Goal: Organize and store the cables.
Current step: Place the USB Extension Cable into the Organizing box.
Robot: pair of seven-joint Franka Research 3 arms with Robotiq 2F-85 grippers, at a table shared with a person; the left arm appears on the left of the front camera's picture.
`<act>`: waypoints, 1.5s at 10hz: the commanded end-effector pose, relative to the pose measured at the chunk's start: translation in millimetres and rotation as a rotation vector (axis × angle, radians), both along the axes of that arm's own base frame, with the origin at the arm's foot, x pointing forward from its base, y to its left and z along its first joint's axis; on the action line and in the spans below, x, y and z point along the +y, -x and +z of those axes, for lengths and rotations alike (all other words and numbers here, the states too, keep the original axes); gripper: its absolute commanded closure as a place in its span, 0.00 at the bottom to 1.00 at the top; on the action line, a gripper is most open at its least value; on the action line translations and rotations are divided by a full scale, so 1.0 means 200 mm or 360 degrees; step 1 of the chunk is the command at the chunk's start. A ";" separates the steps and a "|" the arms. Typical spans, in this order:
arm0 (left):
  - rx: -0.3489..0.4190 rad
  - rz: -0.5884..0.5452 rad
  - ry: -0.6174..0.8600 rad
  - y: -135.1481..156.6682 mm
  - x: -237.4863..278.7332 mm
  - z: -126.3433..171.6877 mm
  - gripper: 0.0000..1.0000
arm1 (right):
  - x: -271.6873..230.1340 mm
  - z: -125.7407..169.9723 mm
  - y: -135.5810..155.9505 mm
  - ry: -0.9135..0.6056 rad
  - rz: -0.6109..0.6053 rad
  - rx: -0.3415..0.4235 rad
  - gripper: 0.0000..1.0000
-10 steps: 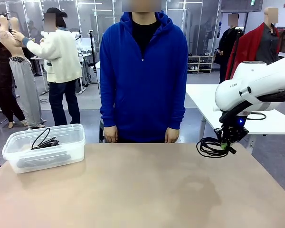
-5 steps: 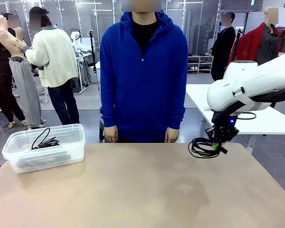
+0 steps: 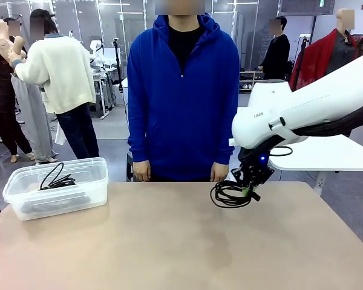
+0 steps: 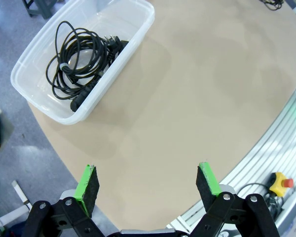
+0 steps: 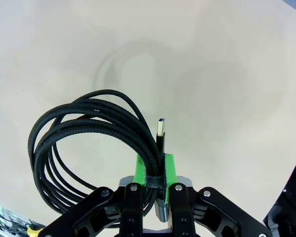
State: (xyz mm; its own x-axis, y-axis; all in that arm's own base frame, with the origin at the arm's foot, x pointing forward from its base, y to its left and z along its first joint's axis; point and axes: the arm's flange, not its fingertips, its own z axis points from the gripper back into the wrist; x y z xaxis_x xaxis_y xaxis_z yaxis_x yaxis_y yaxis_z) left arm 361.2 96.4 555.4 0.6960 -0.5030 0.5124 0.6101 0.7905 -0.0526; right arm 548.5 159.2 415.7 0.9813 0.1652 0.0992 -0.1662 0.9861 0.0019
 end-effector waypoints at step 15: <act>0.0004 0.0004 -0.0018 0.00 0.00 0.00 0.00 | 0.89 -0.46 0.04 -0.0057 0.0306 0.0023 0.82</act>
State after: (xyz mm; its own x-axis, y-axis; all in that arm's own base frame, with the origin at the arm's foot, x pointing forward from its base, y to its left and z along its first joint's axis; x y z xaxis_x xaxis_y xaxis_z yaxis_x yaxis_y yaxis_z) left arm 361.2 96.3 555.5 0.6959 -0.5033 0.5123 0.6103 0.7905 -0.0524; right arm 536.2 331.0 323.4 0.9266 0.3679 0.0782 -0.3730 0.9255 0.0655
